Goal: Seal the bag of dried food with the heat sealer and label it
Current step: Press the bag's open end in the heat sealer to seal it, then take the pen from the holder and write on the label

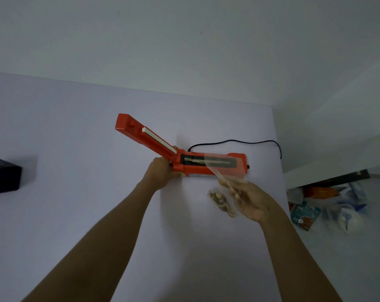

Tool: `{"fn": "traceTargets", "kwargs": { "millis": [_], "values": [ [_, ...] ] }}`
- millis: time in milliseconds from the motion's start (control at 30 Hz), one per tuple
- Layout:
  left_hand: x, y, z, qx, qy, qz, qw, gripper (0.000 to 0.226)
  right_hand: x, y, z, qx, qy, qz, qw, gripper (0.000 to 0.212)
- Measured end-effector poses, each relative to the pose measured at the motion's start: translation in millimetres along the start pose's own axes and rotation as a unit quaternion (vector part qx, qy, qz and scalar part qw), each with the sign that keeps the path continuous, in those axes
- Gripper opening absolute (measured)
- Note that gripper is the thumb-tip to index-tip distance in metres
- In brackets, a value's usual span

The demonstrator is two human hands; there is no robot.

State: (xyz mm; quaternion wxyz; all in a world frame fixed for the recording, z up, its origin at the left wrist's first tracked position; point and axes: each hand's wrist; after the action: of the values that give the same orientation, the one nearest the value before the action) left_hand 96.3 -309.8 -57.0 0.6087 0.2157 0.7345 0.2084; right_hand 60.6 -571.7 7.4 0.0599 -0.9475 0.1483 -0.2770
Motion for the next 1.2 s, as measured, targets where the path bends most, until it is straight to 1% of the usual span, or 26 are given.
{"fn": "traceTargets", "kwargs": {
  "millis": [67,200,267,333,467,533,600,667,700,767,833,867,967,1100,1133,1200],
  "values": [
    [-0.9,-0.4,-1.2,0.002,-0.004,-0.004,1.0,0.057,-2.3,7.0,-4.2,-0.01,-0.001,-0.002,1.0,0.037],
    [-0.6,-1.0,-2.0,0.005,0.011,-0.004,1.0,0.06,-4.8,10.3,-20.3,-0.003,0.001,0.002,1.0,0.021],
    [-1.2,-1.4,-3.4,0.005,0.018,0.004,1.0,0.064,-7.5,13.9,-22.0,-0.012,0.004,0.011,1.0,0.017],
    [-3.2,-3.1,-6.0,0.0,0.029,0.005,1.0,0.068,-10.4,15.9,-23.4,-0.018,0.014,-0.009,1.0,0.019],
    [-9.7,-11.6,-23.2,-0.032,0.057,0.007,0.998,0.067,-16.2,12.0,-23.5,-0.027,0.035,-0.047,0.998,0.024],
    [-10.1,-17.2,-37.0,-0.061,0.098,0.006,0.993,0.059,-18.4,5.6,-25.8,-0.022,0.041,-0.055,0.997,0.025],
    [-8.9,-20.5,-52.4,-0.076,0.127,0.006,0.989,0.041,-20.6,-3.5,-29.7,-0.013,0.044,-0.06,0.997,0.024],
    [-6.4,-20.7,-67.9,-0.055,0.108,-0.006,0.993,0.034,-24.3,-13.3,-32.0,-0.003,0.045,-0.063,0.997,0.025],
    [-6.9,-19.3,-75.7,-0.029,0.082,-0.022,0.996,0.035,-26.3,-18.9,-32.9,0.0,0.046,-0.063,0.997,0.025],
    [-7.3,-15.7,-89.1,0.049,0.035,-0.062,0.996,0.043,-30.7,-31.4,-34.4,0.008,0.051,-0.064,0.997,0.026],
    [-4.8,-11.5,-97.5,0.121,0.036,-0.083,0.988,0.045,-36.2,-45.0,-35.6,0.021,0.057,-0.063,0.996,0.027],
    [-0.3,-9.2,-99.5,0.138,0.042,-0.085,0.986,0.043,-38.8,-52.5,-36.5,0.024,0.059,-0.065,0.996,0.026],
    [12.7,4.3,-106.4,0.138,0.043,-0.087,0.986,0.029,-46.5,-73.2,-37.4,0.029,0.066,-0.062,0.995,0.025],
    [29.7,36.4,-123.3,0.146,0.065,-0.091,0.983,0.009,-55.3,-101.0,-34.2,0.029,0.081,-0.053,0.995,0.026],
    [35.6,45.0,-128.6,0.148,0.075,-0.096,0.982,0.007,-58.6,-108.9,-33.2,0.03,0.083,-0.058,0.994,0.027],
    [47.5,63.8,-138.7,0.148,0.096,-0.107,0.979,0.009,-66.4,-126.9,-31.2,0.034,0.084,-0.077,0.993,0.03]
  ]
}}
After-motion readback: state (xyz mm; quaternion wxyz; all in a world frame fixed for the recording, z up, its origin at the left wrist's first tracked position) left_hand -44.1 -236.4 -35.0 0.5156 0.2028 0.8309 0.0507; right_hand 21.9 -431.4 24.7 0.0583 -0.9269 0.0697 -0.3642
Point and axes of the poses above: each hand's wrist, its own z-axis towards the middle knuckle, its own y-axis out of the back of the hand, x = y × z, and after that the axes turned 12 degrees about -x, right-handed
